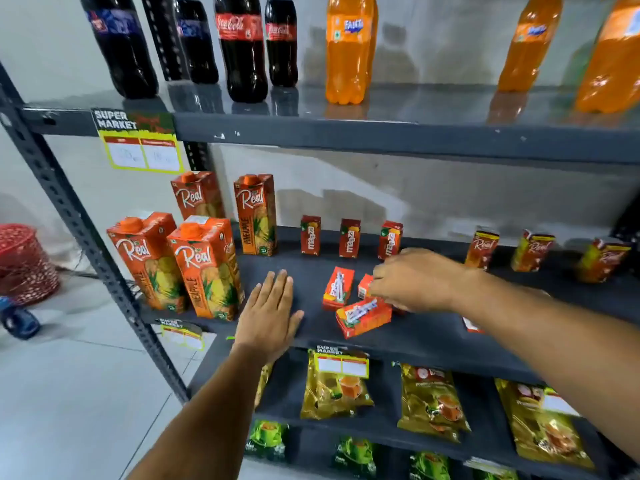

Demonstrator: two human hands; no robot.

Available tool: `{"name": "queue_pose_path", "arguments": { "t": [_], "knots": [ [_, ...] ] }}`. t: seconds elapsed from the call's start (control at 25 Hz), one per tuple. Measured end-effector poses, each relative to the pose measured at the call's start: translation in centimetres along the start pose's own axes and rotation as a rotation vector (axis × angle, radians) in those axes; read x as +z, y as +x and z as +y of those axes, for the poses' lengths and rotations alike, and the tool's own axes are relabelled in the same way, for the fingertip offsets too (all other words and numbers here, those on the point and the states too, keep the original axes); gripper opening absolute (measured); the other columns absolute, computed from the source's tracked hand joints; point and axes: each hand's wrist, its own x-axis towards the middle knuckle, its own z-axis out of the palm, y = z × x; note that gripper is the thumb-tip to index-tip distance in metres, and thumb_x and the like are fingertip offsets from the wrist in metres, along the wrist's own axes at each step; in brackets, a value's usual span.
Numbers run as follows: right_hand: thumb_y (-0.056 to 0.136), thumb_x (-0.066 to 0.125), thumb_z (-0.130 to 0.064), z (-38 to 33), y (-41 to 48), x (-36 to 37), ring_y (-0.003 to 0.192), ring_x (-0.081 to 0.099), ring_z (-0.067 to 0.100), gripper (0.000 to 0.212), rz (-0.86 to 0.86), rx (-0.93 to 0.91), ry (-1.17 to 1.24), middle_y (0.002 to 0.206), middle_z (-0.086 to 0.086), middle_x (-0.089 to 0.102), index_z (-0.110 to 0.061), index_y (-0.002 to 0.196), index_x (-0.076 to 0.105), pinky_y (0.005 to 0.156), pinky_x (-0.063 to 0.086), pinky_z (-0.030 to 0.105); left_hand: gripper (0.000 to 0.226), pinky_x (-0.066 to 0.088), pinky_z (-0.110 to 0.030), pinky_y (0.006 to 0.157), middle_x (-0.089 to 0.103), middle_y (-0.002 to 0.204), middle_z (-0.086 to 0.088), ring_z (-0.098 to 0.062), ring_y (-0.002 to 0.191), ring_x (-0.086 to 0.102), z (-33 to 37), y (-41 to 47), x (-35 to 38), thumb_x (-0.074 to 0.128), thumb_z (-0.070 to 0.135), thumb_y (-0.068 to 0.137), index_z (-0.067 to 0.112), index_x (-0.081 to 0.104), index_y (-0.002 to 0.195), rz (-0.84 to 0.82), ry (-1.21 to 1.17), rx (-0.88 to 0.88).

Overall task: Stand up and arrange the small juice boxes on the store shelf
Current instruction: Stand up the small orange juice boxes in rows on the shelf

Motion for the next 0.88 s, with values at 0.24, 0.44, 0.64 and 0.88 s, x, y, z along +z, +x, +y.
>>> {"name": "queue_pose_path", "arguments": {
  "t": [0.24,0.44,0.64,0.88],
  "knots": [
    [0.088,0.051,-0.012,2.0,9.1,0.9,0.094,0.061,0.031,0.023,-0.018,0.078,0.036,0.101,0.008,0.065,-0.017,0.108,0.062,0.071,0.052,0.043,0.100,0.001,-0.039,0.116,0.004,0.160,-0.011,-0.027,0.146,0.000,-2.3,1.7,5.0,-0.026,0.062,0.073,0.006,0.007,0.149,-0.205,-0.110,-0.035],
    [0.087,0.057,-0.006,0.5,13.5,4.8,0.099,0.061,0.030,0.036,-0.056,-0.017,-0.004,0.109,0.003,0.066,-0.021,0.120,0.060,0.073,0.054,0.044,0.079,0.019,-0.043,0.111,0.035,0.150,-0.017,-0.033,0.139,0.032,-2.1,0.8,5.2,0.003,0.053,0.093,0.001,0.037,0.141,-0.195,-0.122,-0.024],
    [0.085,0.065,-0.008,0.4,14.5,6.6,0.101,0.059,0.029,0.033,-0.143,-0.114,-0.030,0.110,-0.002,0.066,-0.023,0.115,0.063,0.071,0.049,0.039,0.064,0.036,-0.047,0.104,0.050,0.140,-0.017,-0.034,0.129,0.046,-1.8,0.5,4.7,0.028,0.046,0.093,0.000,0.051,0.132,-0.135,-0.149,-0.040],
    [0.083,0.067,-0.011,0.5,15.2,6.9,0.099,0.062,0.027,0.037,-0.180,-0.156,-0.027,0.109,-0.004,0.067,-0.028,0.115,0.061,0.070,0.054,0.040,0.065,0.032,-0.046,0.107,0.047,0.142,-0.016,-0.033,0.132,0.043,-1.8,0.3,4.1,0.026,0.047,0.093,0.002,0.048,0.134,-0.140,-0.130,-0.040]
  ]
}}
